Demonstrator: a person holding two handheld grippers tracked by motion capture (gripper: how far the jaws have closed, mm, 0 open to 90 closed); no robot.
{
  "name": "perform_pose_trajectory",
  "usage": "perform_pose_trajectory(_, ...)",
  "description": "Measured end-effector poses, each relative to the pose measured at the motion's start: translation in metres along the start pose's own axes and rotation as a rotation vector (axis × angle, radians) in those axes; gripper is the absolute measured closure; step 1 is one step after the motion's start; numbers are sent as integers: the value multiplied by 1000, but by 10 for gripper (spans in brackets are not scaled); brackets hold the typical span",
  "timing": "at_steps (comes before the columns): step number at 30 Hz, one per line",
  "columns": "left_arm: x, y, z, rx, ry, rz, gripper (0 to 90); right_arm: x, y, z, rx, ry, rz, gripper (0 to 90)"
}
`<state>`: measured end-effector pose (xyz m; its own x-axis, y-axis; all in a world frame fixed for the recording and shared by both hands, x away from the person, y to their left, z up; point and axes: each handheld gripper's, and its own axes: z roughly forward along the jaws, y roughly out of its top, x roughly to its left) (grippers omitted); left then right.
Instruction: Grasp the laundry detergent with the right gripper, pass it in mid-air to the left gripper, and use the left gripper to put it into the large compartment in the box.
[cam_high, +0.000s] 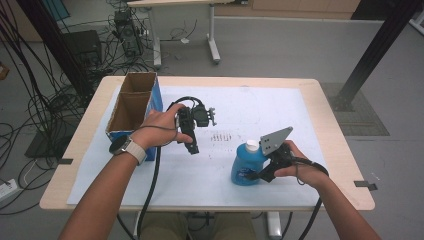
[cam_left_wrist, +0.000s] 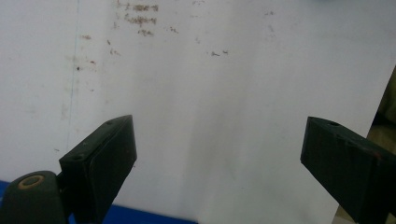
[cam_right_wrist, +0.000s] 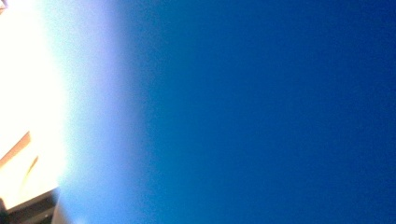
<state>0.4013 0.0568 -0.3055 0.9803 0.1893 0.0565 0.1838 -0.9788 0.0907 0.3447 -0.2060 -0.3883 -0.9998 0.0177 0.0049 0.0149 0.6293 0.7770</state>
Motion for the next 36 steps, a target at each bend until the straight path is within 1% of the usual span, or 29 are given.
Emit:
perform_pose_trajectory(5,0,0,0,-1,-1,-1,109,0,0,0,-5,0,-4,328)
perform_pose_trajectory(17,0,0,0,-2,-1,-3,109,-1,-1,1,-11,-1,-7,345)
perform_pose_trajectory(36,0,0,0,-4,-1,-5,109,-1,-2,2,-35,12,-10,403)
